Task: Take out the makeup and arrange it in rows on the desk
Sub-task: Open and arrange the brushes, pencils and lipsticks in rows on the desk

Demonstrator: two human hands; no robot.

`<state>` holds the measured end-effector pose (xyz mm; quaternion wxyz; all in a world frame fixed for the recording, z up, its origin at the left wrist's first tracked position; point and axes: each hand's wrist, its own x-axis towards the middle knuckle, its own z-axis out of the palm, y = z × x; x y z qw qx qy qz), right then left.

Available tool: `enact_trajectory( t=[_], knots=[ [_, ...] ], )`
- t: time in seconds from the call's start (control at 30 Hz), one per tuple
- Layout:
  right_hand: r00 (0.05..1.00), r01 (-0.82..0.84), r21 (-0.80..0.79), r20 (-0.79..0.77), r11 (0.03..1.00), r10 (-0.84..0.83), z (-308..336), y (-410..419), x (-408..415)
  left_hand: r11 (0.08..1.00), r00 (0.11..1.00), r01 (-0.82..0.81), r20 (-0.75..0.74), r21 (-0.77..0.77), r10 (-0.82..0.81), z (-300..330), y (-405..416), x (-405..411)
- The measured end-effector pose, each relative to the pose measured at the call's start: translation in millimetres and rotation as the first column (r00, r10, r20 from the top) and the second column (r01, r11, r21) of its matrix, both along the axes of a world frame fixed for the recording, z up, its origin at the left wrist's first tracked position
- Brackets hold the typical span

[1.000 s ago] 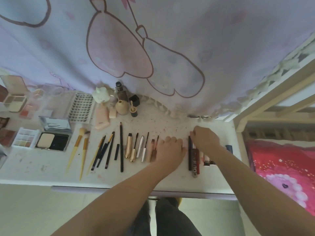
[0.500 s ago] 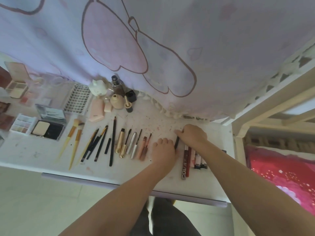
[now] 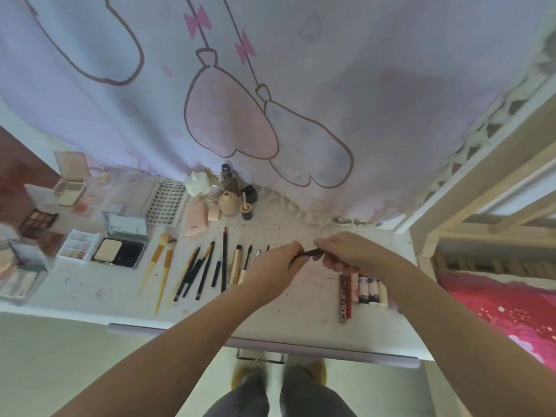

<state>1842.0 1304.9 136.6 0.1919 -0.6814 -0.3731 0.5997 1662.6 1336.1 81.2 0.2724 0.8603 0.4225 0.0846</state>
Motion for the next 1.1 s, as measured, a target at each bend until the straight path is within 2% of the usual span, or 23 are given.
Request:
enact_trajectory(
  t=[0.07,0.13,0.2,0.3,0.37,0.47,0.53,0.63,0.73,0.83,0.93,1.0,1.1],
  knots=[
    [0.998,-0.061,0.015,-0.023,0.998,0.061,5,-6,-6,0.997,0.998,0.061,-0.017,0.046,-0.06,8,0,-6],
    [0.999,-0.021,0.034,-0.047,0.999,0.023,6,-10,-8,0.993,0.995,0.095,-0.039,0.07,-0.093,12,1,-13],
    [0.994,0.106,0.06,-0.034,0.993,-0.104,7,-17,6,0.997,0.998,0.047,-0.054,0.053,-0.045,11,6,-32],
    [0.956,0.291,0.117,-0.003,0.949,-0.293,6,-30,37,0.994,0.991,-0.111,-0.078,-0.009,0.11,3,15,-67],
    [0.952,0.3,0.133,0.017,0.945,-0.305,0,-36,36,0.981,0.985,-0.164,-0.077,-0.106,0.156,-2,14,-65],
    [0.976,0.213,0.054,0.033,0.975,-0.215,-19,-33,-1,0.924,0.991,-0.135,-0.03,-0.358,0.133,-8,5,-31],
    [0.98,0.156,-0.008,0.127,0.988,-0.154,-36,-27,-24,0.904,0.991,-0.131,-0.054,-0.408,0.119,-15,0,-13],
    [0.955,0.169,-0.032,0.254,0.985,-0.156,-61,-26,-41,0.921,0.977,-0.187,-0.16,-0.342,0.139,-23,4,2],
    [0.909,0.187,0.053,0.37,0.981,-0.193,-78,-28,-48,0.971,0.936,-0.188,-0.328,-0.15,0.13,-30,9,12],
    [0.777,0.063,0.102,0.619,0.993,-0.113,-94,-28,-56,0.997,0.856,-0.064,-0.51,0.053,0.082,-39,11,20],
    [0.652,-0.087,0.058,0.758,0.995,0.013,-109,-25,-65,0.994,0.792,0.058,-0.61,0.088,0.008,-51,13,25],
    [0.601,-0.144,0.049,0.798,0.988,0.048,-116,-22,-67,0.987,0.755,0.122,-0.655,0.106,-0.023,-55,13,26],
    [0.56,-0.21,0.063,0.825,0.976,0.068,-121,-18,-69,0.974,0.753,0.176,-0.657,0.146,-0.038,-57,14,25]
  ],
)
